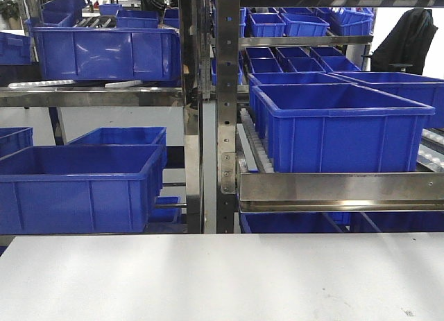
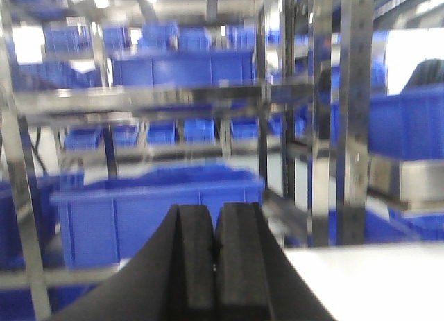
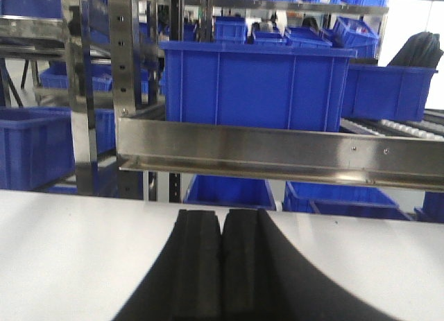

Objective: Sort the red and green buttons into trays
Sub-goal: 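Lower both grippers toward the green and red buttons on the table, then grasp the green button with left gripper and red button with right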

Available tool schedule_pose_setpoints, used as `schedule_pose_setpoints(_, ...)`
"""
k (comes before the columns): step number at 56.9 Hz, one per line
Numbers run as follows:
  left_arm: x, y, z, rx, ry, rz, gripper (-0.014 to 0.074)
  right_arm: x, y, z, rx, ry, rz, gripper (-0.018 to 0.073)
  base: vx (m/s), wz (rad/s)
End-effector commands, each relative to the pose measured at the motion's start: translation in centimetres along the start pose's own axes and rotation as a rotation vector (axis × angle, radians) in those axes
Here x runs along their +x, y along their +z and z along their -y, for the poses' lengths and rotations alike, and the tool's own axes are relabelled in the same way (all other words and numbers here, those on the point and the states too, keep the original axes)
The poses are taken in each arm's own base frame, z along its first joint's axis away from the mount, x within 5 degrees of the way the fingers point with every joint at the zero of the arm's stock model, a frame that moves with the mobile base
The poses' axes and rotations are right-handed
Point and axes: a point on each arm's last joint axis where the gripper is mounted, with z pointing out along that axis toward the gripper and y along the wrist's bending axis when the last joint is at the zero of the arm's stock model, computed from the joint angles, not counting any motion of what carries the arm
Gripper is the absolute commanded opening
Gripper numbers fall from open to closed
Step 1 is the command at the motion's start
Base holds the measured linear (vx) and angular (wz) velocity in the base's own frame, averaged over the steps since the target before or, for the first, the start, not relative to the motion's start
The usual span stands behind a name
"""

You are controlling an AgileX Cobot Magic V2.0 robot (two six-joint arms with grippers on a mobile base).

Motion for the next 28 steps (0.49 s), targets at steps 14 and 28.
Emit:
schedule_pose_setpoints(14, 1.3, 4.5, 0.0, 0.007, 0.024, -0.242, 0.0029, -0.5, 4.2, 0.1, -0.002, -0.011, -0.125, -0.0003, 0.00, 0.00)
schedule_pose_setpoints(28, 3.6, 6.8, 0.1, 0.015, 0.058, -0.420, 0.0192, 1.4, 6.8, 0.0, -0.013, -0.005, -0.300, 0.0047, 0.00, 0.00)
